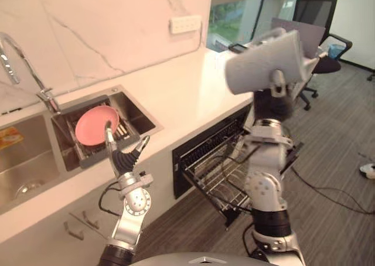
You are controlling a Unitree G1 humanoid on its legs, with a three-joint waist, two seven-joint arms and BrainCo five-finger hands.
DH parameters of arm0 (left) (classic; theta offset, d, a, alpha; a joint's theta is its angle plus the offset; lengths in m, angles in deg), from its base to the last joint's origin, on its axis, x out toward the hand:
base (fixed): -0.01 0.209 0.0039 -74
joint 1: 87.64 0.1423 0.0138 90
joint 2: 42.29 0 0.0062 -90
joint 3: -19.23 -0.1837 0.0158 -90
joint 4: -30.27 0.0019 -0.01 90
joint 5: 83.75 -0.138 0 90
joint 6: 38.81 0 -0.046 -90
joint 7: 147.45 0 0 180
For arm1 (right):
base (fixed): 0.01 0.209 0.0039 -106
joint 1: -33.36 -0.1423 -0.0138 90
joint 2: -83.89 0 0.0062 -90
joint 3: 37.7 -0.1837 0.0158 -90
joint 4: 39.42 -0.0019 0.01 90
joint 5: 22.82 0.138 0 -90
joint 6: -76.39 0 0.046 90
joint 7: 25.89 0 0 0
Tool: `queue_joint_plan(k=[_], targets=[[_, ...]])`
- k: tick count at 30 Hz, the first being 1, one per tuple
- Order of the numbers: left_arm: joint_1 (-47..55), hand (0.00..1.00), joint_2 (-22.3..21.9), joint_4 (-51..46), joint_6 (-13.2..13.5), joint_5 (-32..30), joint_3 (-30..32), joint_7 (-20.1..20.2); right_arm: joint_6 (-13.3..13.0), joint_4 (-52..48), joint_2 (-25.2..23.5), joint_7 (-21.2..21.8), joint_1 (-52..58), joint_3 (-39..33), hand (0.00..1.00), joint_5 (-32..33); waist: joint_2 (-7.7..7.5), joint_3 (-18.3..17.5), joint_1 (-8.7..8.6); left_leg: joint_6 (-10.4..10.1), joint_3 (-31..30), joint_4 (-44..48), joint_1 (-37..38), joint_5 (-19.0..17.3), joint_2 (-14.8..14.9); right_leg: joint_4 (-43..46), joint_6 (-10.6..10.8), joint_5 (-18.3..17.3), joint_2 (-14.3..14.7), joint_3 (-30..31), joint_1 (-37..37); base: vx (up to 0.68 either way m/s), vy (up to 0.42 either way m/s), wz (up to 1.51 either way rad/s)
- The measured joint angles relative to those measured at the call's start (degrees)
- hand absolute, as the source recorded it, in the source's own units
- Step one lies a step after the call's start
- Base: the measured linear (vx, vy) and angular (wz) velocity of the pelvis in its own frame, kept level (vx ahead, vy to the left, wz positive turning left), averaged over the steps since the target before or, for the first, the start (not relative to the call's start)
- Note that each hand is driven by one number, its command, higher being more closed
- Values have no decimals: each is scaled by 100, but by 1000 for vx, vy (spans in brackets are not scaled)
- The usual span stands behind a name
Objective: Walk over to the sink, pick up the cup, carry it to the dishwasher, place the cup inside the dishwasher, then close the dishwasher door
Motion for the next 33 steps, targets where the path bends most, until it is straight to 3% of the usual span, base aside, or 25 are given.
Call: queue_joint_plan(k=[2,5,8,9,11,14,18,22,24,26,27,31,33], targets=[[151,0,0,-159,4,418,-206,518,21,0,91,0,209,-345,100,-179,-5,25,-40,0,48,0,-21,-18,-1,1,4,5,2,40,-44,30,2,-10],[272,0,20,-329,-179,2006,-590,1979,151,7,156,-117,493,-914,100,-959,-15,82,-123,5,84,0,-27,-54,-10,2,10,6,0,123,-91,30,6,-10],[335,0,79,-313,-704,3429,-1065,3222,498,109,233,-118,747,-1167,100,-1510,-28,146,-198,15,154,0,-18,-81,-21,3,20,13,-13,190,-119,14,8,-10],[353,0,85,-299,-820,3650,-1174,3403,544,223,248,-102,781,-1182,100,-1565,-37,159,-219,15,176,0,-11,-88,-23,3,22,14,-15,203,-122,7,11,-10],[365,0,122,-64,-1347,4486,-1501,4032,736,855,292,0,898,-1217,100,-1785,-74,199,-294,18,226,0,9,-108,-29,3,31,12,-23,259,-126,-4,7,-10],[411,0,202,394,-1944,5099,-1646,4559,824,1450,360,201,1001,-1227,100,-1976,-59,302,-335,19,229,-2,-27,-145,-40,3,54,-4,-34,296,-138,-32,2,-3],[584,0,352,1276,-2437,4884,-1480,4642,822,2065,673,340,983,-1285,100,-2279,-56,350,-306,32,195,-3,-85,-129,-48,7,64,-6,-66,282,-218,16,1,4],[782,0,491,2615,-2694,3869,-762,4237,897,2776,911,332,895,-1402,100,-2776,-72,359,-292,31,17,0,-171,-107,-92,6,72,-12,-82,114,-200,30,3,19],[827,0,538,2974,-2661,3415,-241,4004,992,3023,928,339,853,-1391,100,-3008,-95,375,-290,34,-71,0,-181,-98,-102,8,72,-12,-91,20,-148,10,0,20],[810,0,542,3308,-2429,2983,379,3809,1119,3313,942,379,809,-1377,100,-3270,-109,382,-217,39,-116,0,-147,-95,-115,10,75,-14,-102,-27,-81,-24,6,14],[804,0,557,3820,-2268,2670,1074,3672,1224,3671,951,428,681,-1368,100,-3485,-148,403,-136,51,-141,-1,-141,-85,-136,11,96,-31,-118,-60,-69,-42,3,7],[779,0,709,4715,-2224,2468,2164,3387,1455,4418,1108,531,563,-1323,100,-3943,-193,439,-89,81,-418,-3,-210,-10,-179,57,127,-75,-158,-317,24,-41,-2,32],[952,0,758,5185,-2369,2405,2457,3304,1533,4889,1214,638,395,-1293,100,-4152,-218,463,-10,101,-471,-5,-241,6,-210,100,141,-87,-198,-339,4,-37,20,15]])
